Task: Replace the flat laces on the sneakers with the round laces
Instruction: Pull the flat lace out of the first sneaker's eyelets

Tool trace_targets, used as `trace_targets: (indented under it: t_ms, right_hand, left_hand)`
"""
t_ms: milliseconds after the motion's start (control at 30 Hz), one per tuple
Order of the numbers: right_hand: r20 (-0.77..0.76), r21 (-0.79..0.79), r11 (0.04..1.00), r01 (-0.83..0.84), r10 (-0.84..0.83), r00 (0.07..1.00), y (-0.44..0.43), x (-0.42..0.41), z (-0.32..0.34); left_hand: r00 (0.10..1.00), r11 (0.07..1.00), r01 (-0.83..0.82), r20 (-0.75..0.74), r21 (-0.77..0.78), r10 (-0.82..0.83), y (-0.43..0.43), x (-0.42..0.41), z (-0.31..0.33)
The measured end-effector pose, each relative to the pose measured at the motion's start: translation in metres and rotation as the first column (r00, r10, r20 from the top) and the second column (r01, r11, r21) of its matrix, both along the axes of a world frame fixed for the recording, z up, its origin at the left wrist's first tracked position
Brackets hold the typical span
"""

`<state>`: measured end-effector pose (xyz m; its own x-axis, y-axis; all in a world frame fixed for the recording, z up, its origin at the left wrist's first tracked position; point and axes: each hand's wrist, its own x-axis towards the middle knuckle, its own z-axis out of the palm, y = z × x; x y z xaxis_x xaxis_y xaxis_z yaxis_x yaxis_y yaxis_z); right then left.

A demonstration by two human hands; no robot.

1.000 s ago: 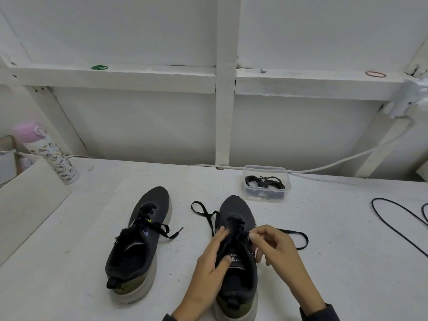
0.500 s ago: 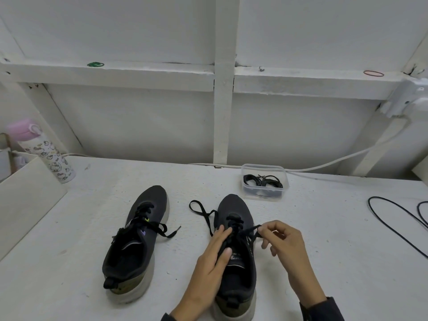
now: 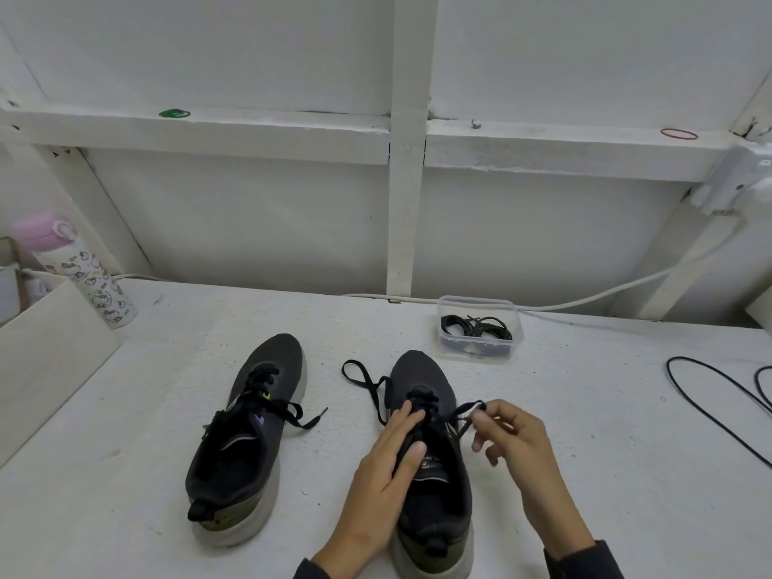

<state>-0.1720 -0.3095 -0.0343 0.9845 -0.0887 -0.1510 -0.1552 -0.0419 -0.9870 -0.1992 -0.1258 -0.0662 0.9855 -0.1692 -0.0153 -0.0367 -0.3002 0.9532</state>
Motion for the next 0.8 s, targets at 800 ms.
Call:
trace_targets:
  t_ms: [800]
  right_hand:
    - [-0.164,0.012,0.967,-0.253,0.251,0.954,-0.003,-0.007,-0.002]
  left_hand:
    - [1.000,1.000,0.018,0.018,0.012,-0.018,0.005,0.004,-0.002]
